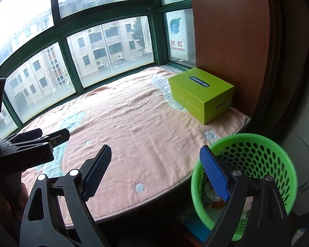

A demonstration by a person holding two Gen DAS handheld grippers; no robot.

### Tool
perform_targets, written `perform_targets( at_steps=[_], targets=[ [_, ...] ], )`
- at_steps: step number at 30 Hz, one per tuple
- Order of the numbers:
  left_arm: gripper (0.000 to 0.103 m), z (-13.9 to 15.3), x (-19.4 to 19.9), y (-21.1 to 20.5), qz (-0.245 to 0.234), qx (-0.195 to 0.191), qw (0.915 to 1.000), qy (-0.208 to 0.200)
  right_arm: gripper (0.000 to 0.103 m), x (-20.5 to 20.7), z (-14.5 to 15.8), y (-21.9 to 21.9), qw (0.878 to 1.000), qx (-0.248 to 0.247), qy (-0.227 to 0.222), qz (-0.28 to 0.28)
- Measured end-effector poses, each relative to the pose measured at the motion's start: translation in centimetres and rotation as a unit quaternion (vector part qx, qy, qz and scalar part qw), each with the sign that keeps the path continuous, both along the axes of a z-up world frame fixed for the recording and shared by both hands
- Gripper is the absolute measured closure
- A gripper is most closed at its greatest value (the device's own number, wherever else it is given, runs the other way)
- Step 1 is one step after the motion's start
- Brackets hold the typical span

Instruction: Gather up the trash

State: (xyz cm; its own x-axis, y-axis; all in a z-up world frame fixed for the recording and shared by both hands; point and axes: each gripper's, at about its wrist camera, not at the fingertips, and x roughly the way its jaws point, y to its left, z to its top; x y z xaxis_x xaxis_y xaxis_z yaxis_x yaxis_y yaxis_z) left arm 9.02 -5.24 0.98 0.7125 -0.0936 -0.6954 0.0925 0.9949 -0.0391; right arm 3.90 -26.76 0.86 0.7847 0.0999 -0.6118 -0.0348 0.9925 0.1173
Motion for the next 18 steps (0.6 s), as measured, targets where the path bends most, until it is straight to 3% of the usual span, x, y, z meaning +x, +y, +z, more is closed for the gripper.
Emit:
perform_targets(
  at_steps=[10, 18],
  targets=[
    [0.008, 0.8, -1.6, 3.5, 0.047, 0.011, 0.9982, -0.035, 0.015, 0.7, -0.5, 2.3, 1.0, -0.007, 0.012, 0.018],
    [0.008, 0.8, -2.2, 4.5, 0.063, 0.01, 0.9972, -0.039, 0.015, 1.0, -0.6, 2.7, 1.0, -0.007, 0.014, 0.023]
  ],
)
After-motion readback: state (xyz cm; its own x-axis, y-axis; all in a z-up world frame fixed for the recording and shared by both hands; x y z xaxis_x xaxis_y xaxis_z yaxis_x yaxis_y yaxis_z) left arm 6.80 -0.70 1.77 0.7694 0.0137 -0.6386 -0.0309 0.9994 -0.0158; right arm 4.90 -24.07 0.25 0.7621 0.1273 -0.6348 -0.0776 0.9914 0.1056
